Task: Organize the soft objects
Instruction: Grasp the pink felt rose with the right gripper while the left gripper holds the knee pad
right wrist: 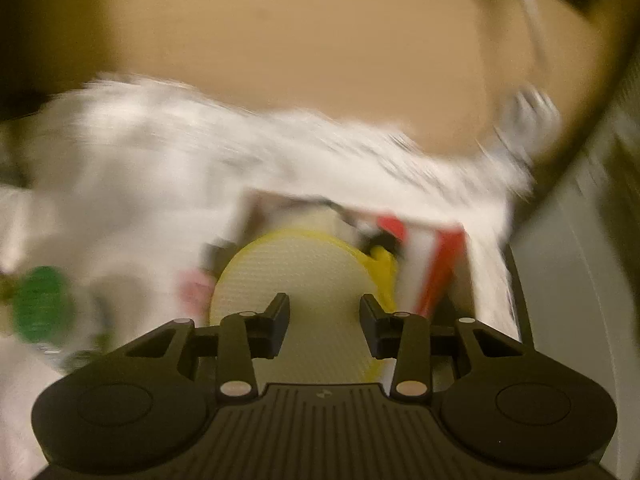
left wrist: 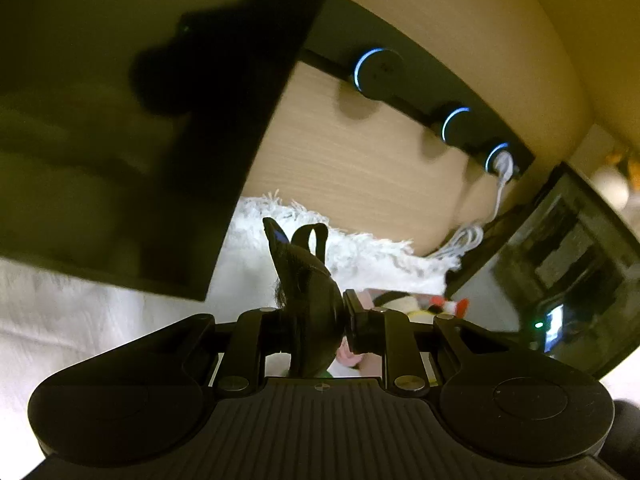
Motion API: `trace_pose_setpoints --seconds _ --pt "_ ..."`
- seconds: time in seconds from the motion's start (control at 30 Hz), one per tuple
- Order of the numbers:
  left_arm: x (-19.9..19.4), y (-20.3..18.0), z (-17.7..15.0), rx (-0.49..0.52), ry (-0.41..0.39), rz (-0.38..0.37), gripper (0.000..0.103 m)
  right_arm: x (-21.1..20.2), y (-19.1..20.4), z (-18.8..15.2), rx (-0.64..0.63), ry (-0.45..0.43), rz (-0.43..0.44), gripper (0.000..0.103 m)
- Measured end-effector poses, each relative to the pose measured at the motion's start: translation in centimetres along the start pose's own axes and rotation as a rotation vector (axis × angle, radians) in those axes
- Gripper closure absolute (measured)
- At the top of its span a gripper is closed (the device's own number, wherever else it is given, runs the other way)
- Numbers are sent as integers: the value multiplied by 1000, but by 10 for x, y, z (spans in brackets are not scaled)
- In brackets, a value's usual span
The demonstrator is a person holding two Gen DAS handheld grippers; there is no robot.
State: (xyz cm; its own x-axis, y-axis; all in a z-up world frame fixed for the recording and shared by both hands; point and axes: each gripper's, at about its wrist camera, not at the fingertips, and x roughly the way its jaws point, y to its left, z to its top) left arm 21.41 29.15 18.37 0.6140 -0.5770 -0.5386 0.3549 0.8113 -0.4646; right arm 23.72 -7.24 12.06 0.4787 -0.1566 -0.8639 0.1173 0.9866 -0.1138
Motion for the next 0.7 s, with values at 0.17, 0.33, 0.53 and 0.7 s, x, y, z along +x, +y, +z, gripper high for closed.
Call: trace_pose_setpoints --seconds 0.17,0.33,0.53,0.7 --pt "-6 16 -6 -57 6 -40 79 -11 13 3 -64 -20 -32 64" --pt "-12 31 -12 -93 18 -57 79 -46 63 26 -247 -93 98 54" --pt "-19 41 -18 -100 22 -66 79 19 119 43 -386 98 133 55" --pt "-30 49 -26 -115 22 -59 79 63 129 37 -413 185 64 56"
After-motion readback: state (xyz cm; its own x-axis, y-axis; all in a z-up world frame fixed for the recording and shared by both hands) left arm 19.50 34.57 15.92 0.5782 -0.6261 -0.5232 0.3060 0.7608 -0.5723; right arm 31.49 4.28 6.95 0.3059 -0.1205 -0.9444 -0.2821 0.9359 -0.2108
